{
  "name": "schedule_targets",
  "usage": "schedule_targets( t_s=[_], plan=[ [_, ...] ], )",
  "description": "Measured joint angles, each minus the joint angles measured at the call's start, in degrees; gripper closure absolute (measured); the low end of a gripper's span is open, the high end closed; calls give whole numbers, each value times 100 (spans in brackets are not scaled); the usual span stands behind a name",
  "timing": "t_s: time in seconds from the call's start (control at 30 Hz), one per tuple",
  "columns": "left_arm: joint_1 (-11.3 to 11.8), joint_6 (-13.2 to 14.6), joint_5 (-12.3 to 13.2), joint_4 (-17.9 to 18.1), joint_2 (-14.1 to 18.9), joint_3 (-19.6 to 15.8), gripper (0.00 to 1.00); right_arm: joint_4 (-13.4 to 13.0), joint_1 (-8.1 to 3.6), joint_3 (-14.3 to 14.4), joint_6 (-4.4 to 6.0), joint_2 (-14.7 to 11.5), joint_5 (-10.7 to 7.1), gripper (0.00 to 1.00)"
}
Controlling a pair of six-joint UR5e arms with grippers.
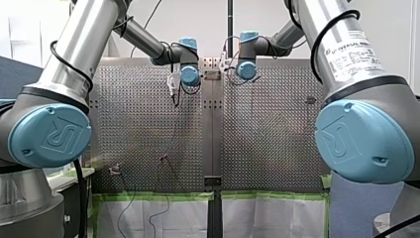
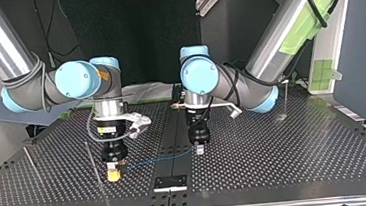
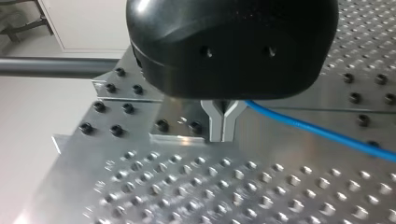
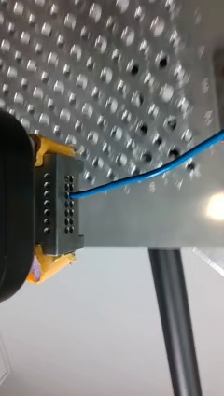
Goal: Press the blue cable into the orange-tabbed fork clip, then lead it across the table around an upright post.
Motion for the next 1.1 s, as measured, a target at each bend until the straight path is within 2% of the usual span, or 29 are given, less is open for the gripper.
schedule_targets(
  t_s=[0.4,0.6,0.83,1.1],
  plan=[
    [-213,34,-80,-287,-1,616,100,236,-209,-28,27,-204,-8,100],
    [-317,37,-57,-439,-5,956,100,479,-360,-30,35,-390,-4,100],
    [-404,37,-26,-487,-8,1078,100,688,-558,-30,49,-566,-8,100],
    [-468,25,29,-505,-39,1106,100,977,-765,-30,53,-611,-14,100]
  ],
)
